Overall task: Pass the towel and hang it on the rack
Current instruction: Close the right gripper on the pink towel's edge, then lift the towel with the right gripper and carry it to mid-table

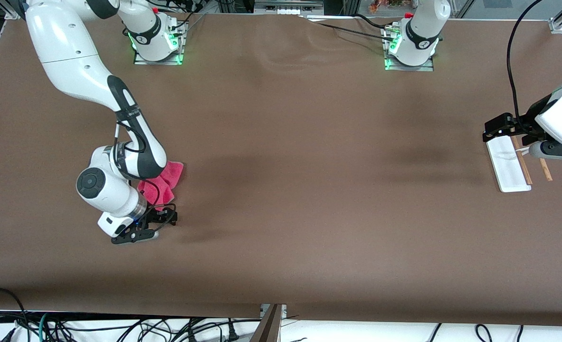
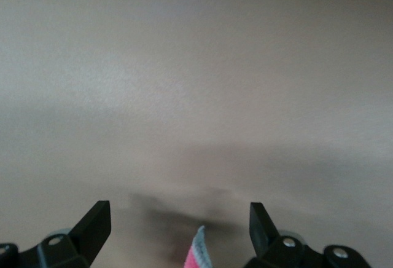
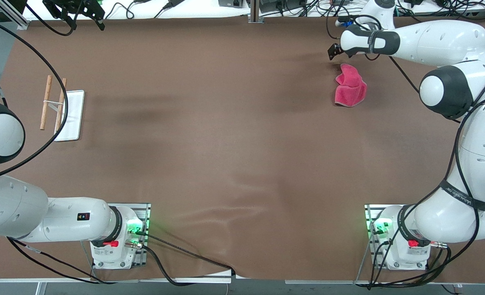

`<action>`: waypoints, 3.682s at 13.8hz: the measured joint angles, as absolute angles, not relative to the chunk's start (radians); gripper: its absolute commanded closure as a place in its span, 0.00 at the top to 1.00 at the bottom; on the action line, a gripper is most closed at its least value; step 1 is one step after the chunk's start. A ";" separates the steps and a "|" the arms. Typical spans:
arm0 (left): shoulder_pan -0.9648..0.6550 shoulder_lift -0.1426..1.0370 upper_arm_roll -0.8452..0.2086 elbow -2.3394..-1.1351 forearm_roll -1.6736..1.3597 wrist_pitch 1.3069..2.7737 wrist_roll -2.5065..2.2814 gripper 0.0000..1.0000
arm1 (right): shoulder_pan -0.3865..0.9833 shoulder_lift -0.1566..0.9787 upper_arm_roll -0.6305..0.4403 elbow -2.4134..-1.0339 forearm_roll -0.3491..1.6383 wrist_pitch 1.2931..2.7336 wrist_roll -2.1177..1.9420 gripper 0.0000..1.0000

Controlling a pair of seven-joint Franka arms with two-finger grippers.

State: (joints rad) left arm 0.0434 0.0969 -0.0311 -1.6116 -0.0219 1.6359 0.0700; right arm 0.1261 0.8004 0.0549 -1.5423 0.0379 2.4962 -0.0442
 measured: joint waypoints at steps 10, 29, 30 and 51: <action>0.042 0.113 -0.039 -1.557 -0.003 1.641 0.070 1.00 | 0.125 0.811 0.066 -1.542 0.040 2.376 -0.044 1.00; 0.045 0.116 -0.038 -1.553 -0.003 1.640 0.070 1.00 | 0.094 0.754 0.066 -1.519 0.041 2.210 -0.074 0.00; 0.045 0.116 -0.038 -1.553 -0.003 1.640 0.070 1.00 | 0.094 0.743 0.066 -1.495 0.041 2.183 -0.074 0.00; 0.051 0.175 -0.032 -1.551 -0.003 1.638 0.071 1.00 | 0.506 0.626 0.089 -1.034 0.045 1.890 0.586 0.00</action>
State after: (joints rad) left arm 0.0507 0.1752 -0.0315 -1.5512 -0.0026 1.6382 0.0710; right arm 0.5060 0.6262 0.0889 -1.0337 0.0445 1.8902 0.5861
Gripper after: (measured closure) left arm 0.000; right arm 0.982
